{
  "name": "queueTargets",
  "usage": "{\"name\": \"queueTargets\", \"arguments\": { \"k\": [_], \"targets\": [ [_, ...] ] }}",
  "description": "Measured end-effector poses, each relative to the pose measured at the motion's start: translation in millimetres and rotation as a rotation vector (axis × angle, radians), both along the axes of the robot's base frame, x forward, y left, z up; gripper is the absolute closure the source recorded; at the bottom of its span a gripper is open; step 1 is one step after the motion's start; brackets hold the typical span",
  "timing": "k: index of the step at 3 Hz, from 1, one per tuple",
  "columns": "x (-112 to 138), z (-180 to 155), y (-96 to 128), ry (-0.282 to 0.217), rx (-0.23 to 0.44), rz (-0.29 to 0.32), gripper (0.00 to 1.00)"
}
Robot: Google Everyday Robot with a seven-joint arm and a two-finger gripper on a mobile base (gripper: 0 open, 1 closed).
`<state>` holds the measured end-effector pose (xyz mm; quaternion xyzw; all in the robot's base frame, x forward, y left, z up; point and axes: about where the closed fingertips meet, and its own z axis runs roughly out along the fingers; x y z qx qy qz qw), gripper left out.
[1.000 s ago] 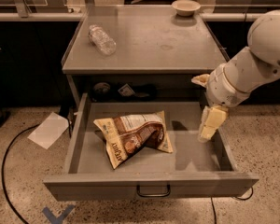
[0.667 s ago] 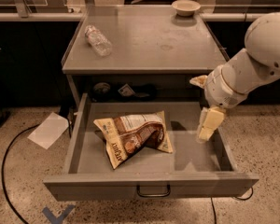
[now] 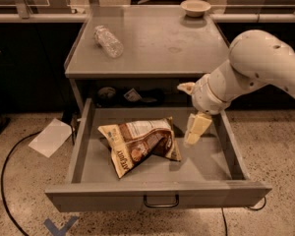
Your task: Pick brown chip bag from top drawer and place on counter
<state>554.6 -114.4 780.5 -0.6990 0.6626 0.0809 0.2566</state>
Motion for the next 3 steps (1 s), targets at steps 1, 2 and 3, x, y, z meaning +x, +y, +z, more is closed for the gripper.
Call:
{"name": "queueTargets", "arguments": {
  "k": [1, 2, 3],
  "targets": [
    [9.9, -27.2, 33.7, 0.018, 0.051, 0.049, 0.0],
    [2.4, -58.1, 67.1, 0.082, 0.115, 0.083, 0.0],
    [2.4, -58.2, 67.1, 0.082, 0.115, 0.084, 0.0]
  ]
}}
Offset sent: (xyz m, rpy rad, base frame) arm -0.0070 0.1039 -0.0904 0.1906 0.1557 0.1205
